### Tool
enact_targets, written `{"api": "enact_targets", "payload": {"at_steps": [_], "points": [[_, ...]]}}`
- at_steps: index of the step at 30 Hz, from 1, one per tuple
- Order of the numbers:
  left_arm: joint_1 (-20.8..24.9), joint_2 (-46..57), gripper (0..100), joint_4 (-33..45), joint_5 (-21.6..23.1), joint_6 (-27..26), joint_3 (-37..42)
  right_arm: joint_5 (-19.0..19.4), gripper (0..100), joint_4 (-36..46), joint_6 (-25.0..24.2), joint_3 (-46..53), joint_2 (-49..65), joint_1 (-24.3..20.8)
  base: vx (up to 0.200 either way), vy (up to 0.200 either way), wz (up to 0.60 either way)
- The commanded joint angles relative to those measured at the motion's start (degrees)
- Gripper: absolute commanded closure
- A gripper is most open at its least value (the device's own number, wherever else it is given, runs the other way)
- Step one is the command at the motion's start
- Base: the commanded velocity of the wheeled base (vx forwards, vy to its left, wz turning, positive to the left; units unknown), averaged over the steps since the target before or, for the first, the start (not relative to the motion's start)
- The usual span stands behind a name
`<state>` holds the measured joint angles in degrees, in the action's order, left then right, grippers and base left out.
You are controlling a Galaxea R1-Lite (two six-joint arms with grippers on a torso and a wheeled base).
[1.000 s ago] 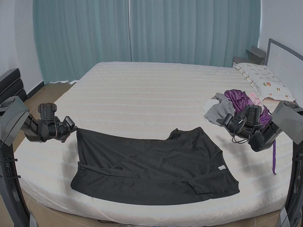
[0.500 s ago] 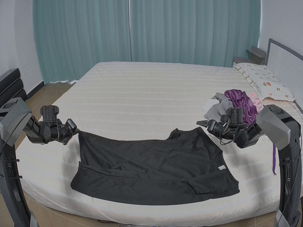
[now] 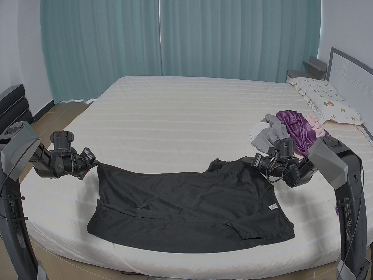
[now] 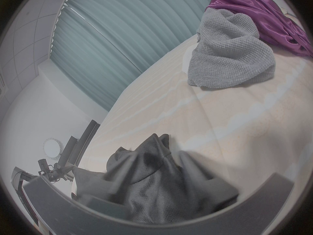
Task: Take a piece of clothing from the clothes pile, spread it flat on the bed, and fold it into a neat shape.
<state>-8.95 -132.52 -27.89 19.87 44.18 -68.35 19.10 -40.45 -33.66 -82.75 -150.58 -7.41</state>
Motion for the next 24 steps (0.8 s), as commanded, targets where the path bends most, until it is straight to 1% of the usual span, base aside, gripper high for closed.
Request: {"api": "enact_targets", "payload": {"at_steps": [1,4,11,14,18,21,24], "points": [[-0.02,-0.19,100,-0.06,-0.10,0.03,-0.03,-0.03,100,-0.24,-0.09,0.40,0.02,0.29,0.000,0.000,0.00],[-0.02,-0.19,100,-0.15,-0.18,-0.06,-0.03,0.06,100,-0.51,-0.36,0.92,0.90,0.56,0.000,0.000,0.00],[0.16,0.07,100,-0.15,-0.18,-0.06,-0.03,0.23,100,-2.62,-0.71,6.11,4.33,1.61,0.000,0.000,0.00],[0.16,0.42,100,-0.15,-0.53,-0.06,-0.03,0.50,100,-6.22,-1.15,10.15,6.88,1.96,0.000,0.000,0.00],[0.07,0.51,100,-0.06,-0.53,-0.06,-0.03,0.67,100,-10.00,-4.40,13.58,9.51,2.40,0.000,0.000,0.00],[0.07,0.95,100,-0.15,-0.62,-0.06,-0.03,0.58,100,-11.49,-4.66,16.13,10.83,2.40,0.000,0.000,0.00],[0.07,1.13,100,-0.15,-0.71,0.03,-0.11,0.67,100,-13.08,-6.16,17.27,13.03,3.02,0.000,0.000,0.00]]}}
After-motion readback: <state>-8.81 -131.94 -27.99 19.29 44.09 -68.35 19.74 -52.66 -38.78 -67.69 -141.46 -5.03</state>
